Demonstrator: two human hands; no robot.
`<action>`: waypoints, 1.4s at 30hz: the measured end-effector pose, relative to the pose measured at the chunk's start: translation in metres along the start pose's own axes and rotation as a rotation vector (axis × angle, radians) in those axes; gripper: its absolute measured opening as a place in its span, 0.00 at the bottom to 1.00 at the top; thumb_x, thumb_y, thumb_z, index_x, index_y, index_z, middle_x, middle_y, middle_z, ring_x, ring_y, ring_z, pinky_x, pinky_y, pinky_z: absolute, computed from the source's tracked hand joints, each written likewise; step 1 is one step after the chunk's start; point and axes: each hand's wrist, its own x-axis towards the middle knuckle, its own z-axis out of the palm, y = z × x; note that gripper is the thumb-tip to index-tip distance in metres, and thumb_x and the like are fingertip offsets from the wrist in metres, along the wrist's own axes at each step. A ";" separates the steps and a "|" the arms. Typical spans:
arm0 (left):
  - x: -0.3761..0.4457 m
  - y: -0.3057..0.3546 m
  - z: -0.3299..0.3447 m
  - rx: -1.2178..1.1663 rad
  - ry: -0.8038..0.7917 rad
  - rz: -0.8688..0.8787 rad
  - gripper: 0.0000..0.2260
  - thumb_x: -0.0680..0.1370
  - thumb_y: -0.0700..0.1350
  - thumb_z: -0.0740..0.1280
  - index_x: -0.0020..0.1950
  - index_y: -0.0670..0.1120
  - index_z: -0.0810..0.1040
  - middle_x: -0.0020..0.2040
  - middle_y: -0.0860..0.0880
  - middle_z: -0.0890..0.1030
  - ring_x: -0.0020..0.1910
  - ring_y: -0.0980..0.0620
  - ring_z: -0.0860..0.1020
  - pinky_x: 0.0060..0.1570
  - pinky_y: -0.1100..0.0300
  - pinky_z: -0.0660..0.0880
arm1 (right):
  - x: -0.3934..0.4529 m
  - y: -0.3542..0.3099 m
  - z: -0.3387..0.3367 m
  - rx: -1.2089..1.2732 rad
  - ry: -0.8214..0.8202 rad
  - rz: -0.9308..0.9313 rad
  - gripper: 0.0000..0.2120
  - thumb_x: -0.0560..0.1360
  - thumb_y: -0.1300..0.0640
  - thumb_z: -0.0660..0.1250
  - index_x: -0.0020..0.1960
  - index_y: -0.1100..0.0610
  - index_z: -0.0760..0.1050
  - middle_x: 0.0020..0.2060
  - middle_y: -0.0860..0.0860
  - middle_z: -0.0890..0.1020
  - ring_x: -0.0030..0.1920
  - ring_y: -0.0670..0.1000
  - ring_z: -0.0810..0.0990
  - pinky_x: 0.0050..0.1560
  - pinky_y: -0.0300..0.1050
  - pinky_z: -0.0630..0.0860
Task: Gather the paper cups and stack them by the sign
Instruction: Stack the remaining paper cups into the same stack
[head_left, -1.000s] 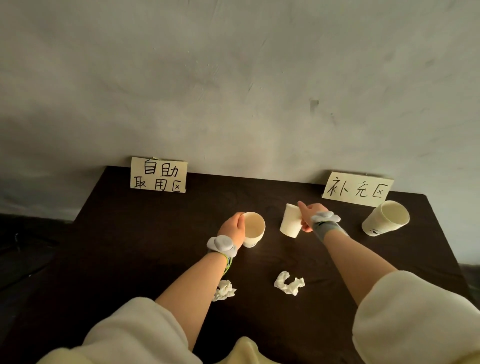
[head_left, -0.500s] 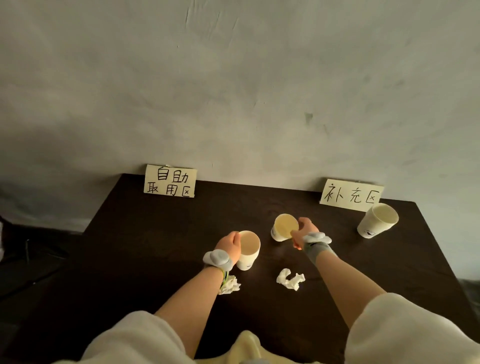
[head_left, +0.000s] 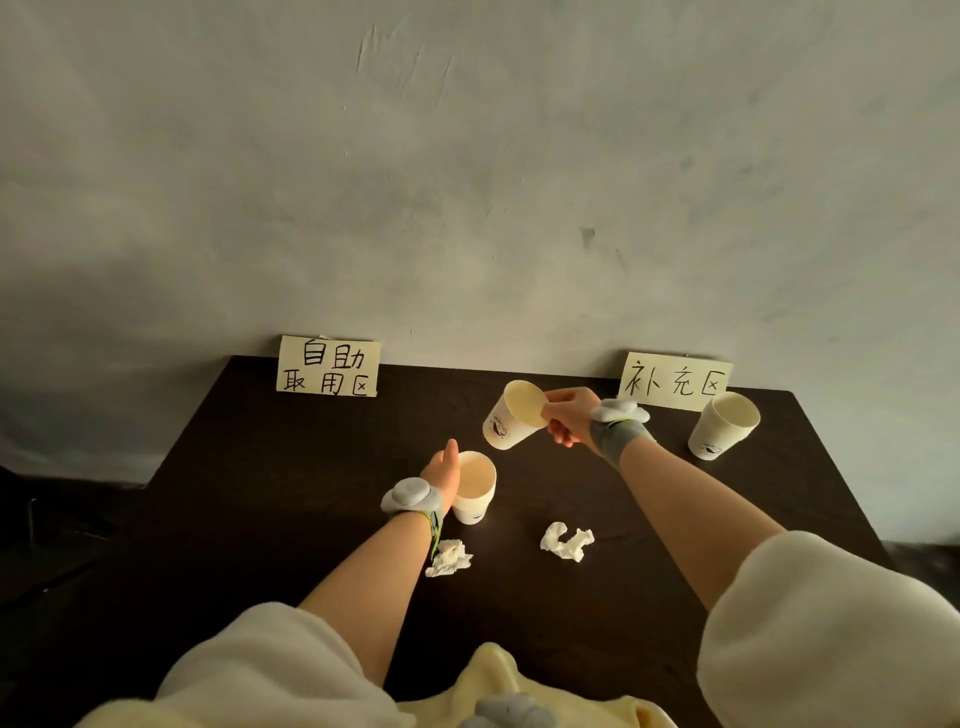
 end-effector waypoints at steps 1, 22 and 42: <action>0.003 0.000 -0.001 -0.020 0.001 -0.007 0.28 0.80 0.61 0.47 0.73 0.47 0.66 0.71 0.43 0.71 0.70 0.41 0.69 0.71 0.43 0.64 | -0.001 -0.005 0.001 -0.011 -0.024 0.006 0.22 0.74 0.71 0.60 0.67 0.62 0.73 0.28 0.56 0.73 0.24 0.50 0.68 0.19 0.37 0.65; -0.021 -0.016 -0.013 -0.186 0.013 0.139 0.22 0.79 0.58 0.59 0.66 0.46 0.75 0.65 0.44 0.77 0.65 0.43 0.74 0.67 0.46 0.70 | 0.011 0.025 0.089 -0.449 -0.137 0.019 0.14 0.70 0.60 0.58 0.48 0.53 0.81 0.24 0.51 0.80 0.29 0.52 0.82 0.52 0.49 0.80; -0.017 -0.009 -0.003 -0.236 0.020 -0.047 0.18 0.83 0.50 0.52 0.70 0.47 0.69 0.69 0.41 0.70 0.68 0.39 0.69 0.62 0.45 0.72 | 0.010 0.041 0.089 -0.313 -0.217 0.057 0.20 0.76 0.65 0.56 0.64 0.56 0.76 0.31 0.54 0.78 0.28 0.50 0.77 0.32 0.40 0.79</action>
